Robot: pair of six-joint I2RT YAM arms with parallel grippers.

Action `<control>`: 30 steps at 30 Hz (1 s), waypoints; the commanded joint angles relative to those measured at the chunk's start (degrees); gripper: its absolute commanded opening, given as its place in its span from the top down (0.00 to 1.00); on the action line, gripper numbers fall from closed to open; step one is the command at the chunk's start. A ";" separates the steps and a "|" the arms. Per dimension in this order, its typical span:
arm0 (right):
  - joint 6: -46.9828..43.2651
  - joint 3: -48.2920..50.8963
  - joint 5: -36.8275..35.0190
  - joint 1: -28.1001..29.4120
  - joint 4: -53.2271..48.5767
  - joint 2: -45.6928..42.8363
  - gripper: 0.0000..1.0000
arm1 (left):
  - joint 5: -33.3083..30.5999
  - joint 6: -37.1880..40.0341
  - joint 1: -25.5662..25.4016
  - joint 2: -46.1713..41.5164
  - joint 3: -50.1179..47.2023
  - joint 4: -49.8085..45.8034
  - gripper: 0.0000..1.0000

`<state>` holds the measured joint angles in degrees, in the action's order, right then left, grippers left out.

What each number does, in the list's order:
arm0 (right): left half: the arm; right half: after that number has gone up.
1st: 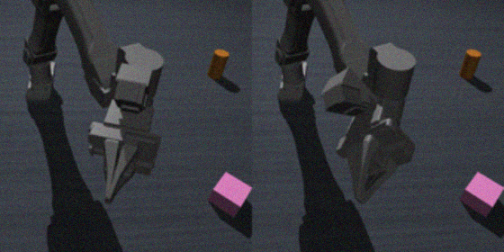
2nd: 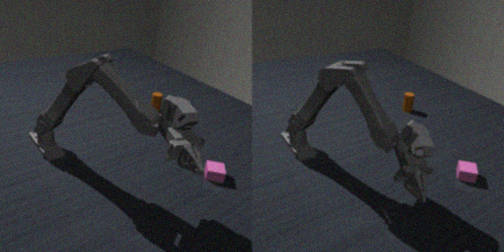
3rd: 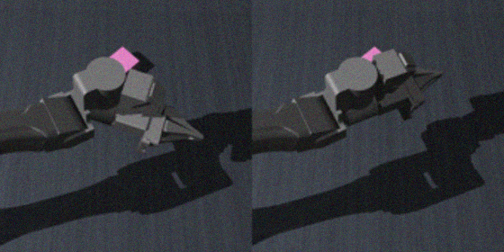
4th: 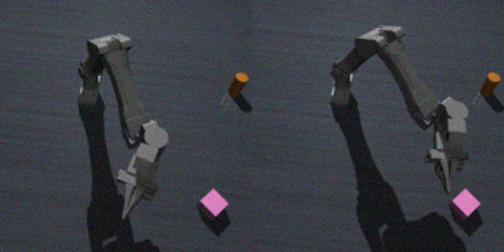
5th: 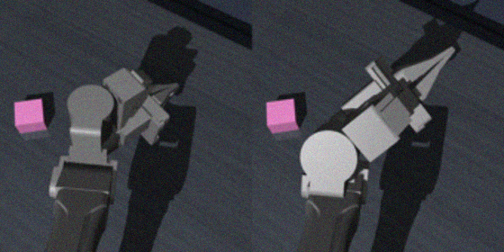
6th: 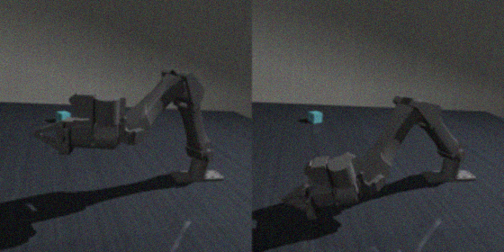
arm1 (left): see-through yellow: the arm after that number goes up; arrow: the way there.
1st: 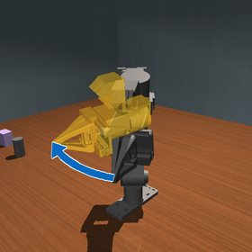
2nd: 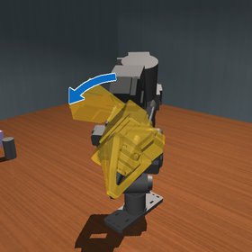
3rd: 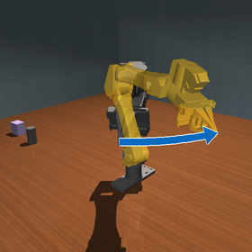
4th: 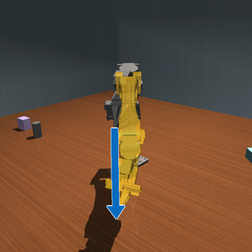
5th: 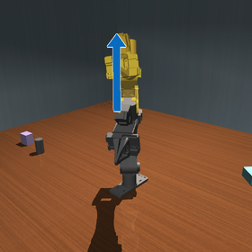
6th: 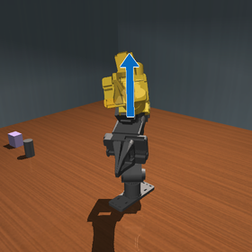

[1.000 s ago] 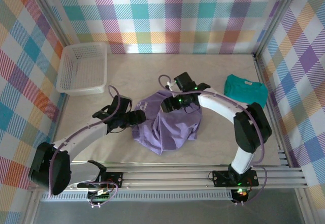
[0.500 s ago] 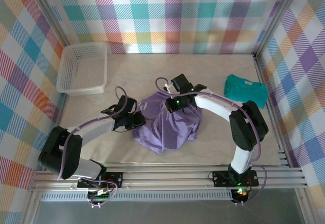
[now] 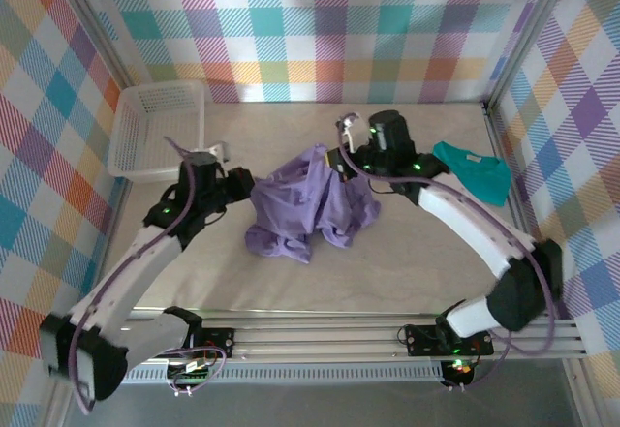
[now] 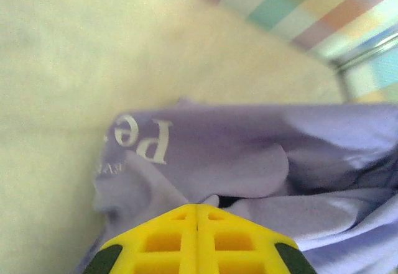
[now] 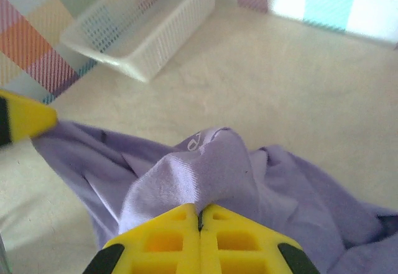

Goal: Fold the inside-out t-shirt
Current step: Adjust the T-shirt at the center of the table.

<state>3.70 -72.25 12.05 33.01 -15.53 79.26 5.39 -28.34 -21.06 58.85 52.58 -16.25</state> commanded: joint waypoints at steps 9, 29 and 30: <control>4.92 34.78 -4.11 1.00 4.16 -20.11 0.87 | 9.84 -1.08 0.27 -13.62 -18.63 3.44 1.00; -8.89 14.92 -15.58 15.77 0.39 9.65 0.49 | 10.40 -2.00 -3.45 -8.50 -24.59 -1.71 1.00; -11.14 14.24 -15.56 15.91 -0.08 11.02 0.49 | 10.18 -1.90 -3.43 -8.35 -24.41 -2.01 1.00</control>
<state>-2.59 -55.42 -1.17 48.71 -12.86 88.03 17.28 -31.70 -24.25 51.16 26.30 -15.53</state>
